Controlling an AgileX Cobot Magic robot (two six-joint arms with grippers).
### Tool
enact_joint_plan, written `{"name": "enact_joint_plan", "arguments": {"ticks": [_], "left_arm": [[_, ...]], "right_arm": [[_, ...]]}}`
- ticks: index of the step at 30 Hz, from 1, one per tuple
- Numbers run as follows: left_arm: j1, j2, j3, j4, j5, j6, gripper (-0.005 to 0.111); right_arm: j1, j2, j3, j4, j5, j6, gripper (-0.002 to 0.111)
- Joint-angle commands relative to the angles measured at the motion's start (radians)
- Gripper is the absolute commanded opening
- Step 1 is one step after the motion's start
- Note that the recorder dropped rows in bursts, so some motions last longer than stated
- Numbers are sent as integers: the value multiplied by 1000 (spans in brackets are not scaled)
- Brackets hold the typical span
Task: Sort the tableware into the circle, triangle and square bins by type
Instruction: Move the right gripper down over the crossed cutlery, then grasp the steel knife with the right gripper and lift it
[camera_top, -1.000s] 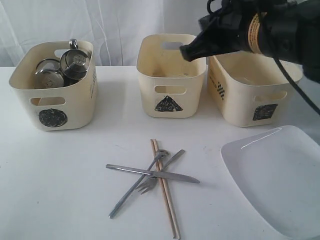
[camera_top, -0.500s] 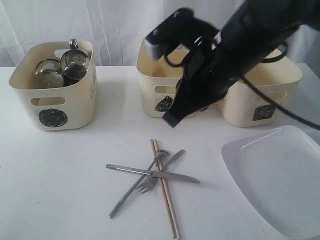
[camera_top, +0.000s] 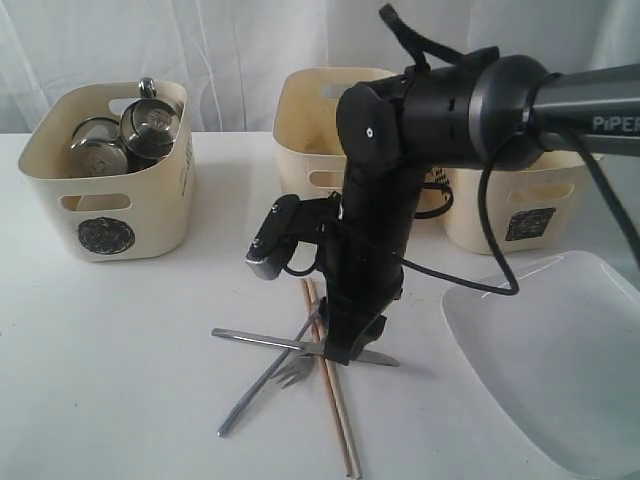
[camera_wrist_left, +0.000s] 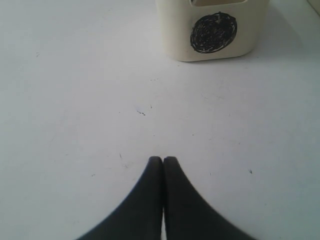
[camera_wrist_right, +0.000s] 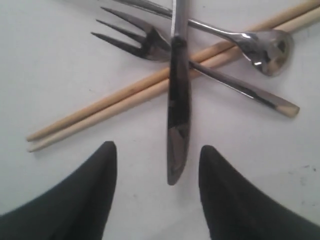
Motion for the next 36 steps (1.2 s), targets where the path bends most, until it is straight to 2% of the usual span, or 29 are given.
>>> {"name": "enact_joint_plan", "arguments": {"ticks": [1, 7, 16, 18, 22, 24, 29, 36], "left_arm": [[4, -4, 3, -8, 3, -9, 0], [4, -4, 3, -8, 3, -9, 0], [4, -4, 3, -8, 3, -9, 0], [4, -4, 3, -8, 3, -9, 0], [4, -4, 3, -8, 3, -9, 0], [4, -4, 3, -8, 3, -9, 0], [4, -4, 3, -8, 3, -9, 0], [4, -4, 3, -8, 3, -9, 0]], "right_arm": [[0, 39, -8, -83, -32, 19, 51], [0, 85, -8, -79, -127, 30, 50], [0, 168, -8, 4, -149, 31, 48], [0, 181, -8, 2, -149, 31, 40], [0, 177, -8, 0, -123, 31, 8], [0, 155, -11, 0, -84, 31, 0], [0, 33, -63, 0, 22, 52, 0], [-5, -90, -225, -30, -21, 94, 0]]}}
